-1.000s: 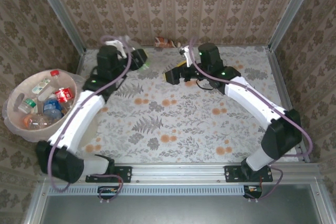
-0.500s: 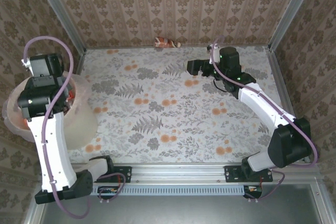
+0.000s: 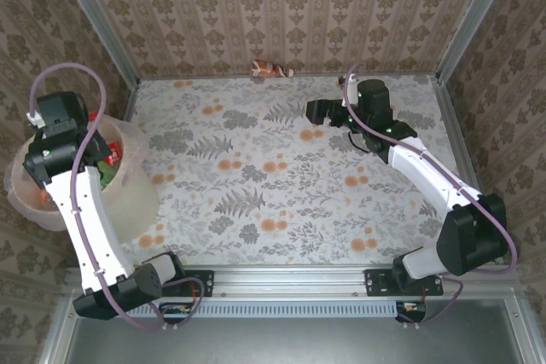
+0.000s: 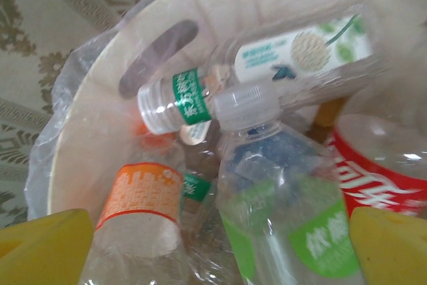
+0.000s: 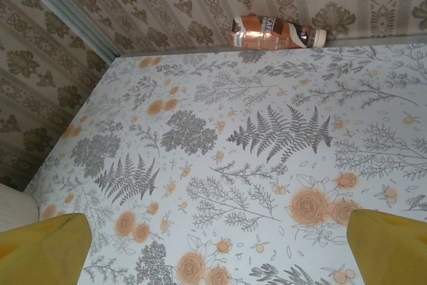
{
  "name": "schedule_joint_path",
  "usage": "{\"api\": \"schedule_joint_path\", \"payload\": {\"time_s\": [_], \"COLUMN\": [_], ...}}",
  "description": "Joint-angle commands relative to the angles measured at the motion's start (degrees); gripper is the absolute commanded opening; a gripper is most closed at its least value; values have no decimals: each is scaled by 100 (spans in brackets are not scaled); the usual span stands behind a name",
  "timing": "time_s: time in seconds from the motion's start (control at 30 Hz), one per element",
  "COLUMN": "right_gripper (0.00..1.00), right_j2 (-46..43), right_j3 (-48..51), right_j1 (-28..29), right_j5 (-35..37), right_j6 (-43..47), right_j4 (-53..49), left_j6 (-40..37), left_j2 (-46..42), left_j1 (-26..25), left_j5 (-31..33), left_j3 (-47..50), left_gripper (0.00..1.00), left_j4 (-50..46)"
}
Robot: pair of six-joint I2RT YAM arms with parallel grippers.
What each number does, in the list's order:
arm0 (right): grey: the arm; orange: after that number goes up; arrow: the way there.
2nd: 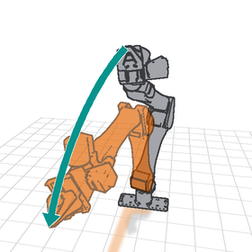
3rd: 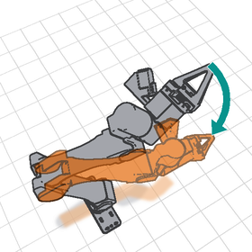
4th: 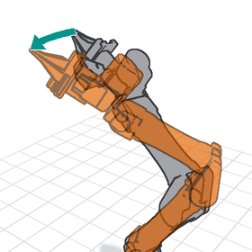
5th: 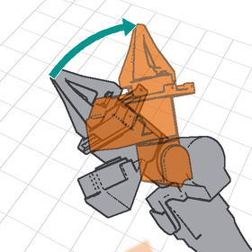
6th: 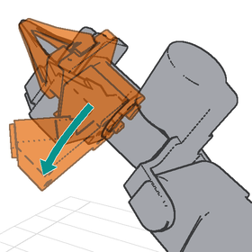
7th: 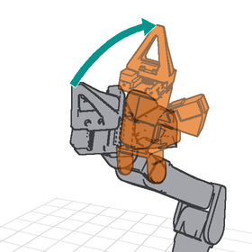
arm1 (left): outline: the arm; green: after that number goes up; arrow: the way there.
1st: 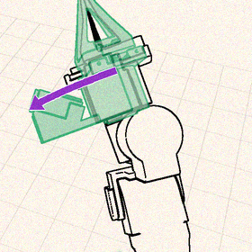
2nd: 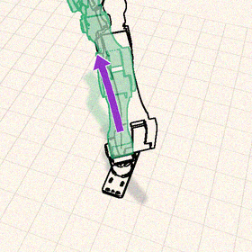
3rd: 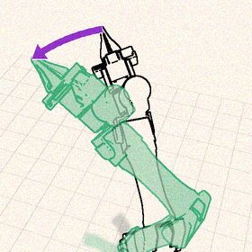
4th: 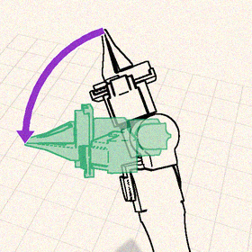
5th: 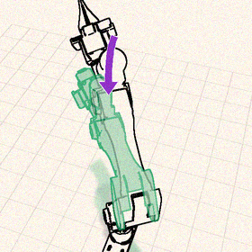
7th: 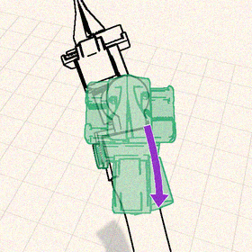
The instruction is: Put the plastic bottles in the bin
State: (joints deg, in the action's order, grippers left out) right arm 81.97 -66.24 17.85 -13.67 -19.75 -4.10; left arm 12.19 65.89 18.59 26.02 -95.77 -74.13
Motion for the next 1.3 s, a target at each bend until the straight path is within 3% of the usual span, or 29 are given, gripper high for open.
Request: {"api": "schedule_joint_path", "payload": {"time_s": [0.0,0.2,0.47,0.73,0.83,0.97,1.1,1.27], "right_gripper": [100,100,100,100,100,100,100,100], "right_j2": [-79,84,47,77,167,479,1024,2138], "right_j3": [-80,-134,-3,-47,-106,-269,-552,-1592], "right_j1": [-28,-27,-34,-32,-28,-27,-55,-123], "right_j5": [89,5,-3,-72,-58,30,176,190], "right_j6": [-75,-244,-203,-232,-281,-580,-1139,-1738], "right_j4": [-35,25,-49,66,187,464,864,613], "left_j6": [52,363,792,663,667,794,929,987], "left_j2": [-293,-28,-272,-401,-466,-554,-373,500], "left_j1": [-92,-71,74,-72,-452,-1415,-2623,-3558], "left_j5": [-952,-1617,-2299,-1996,-1985,-2371,-2951,-3040], "left_j3": [-372,-72,1389,310,-65,-89,435,1096], "left_gripper": [100,100,100,100,100,100,100,100], "left_j4": [114,401,795,326,338,999,2563,4716]}}
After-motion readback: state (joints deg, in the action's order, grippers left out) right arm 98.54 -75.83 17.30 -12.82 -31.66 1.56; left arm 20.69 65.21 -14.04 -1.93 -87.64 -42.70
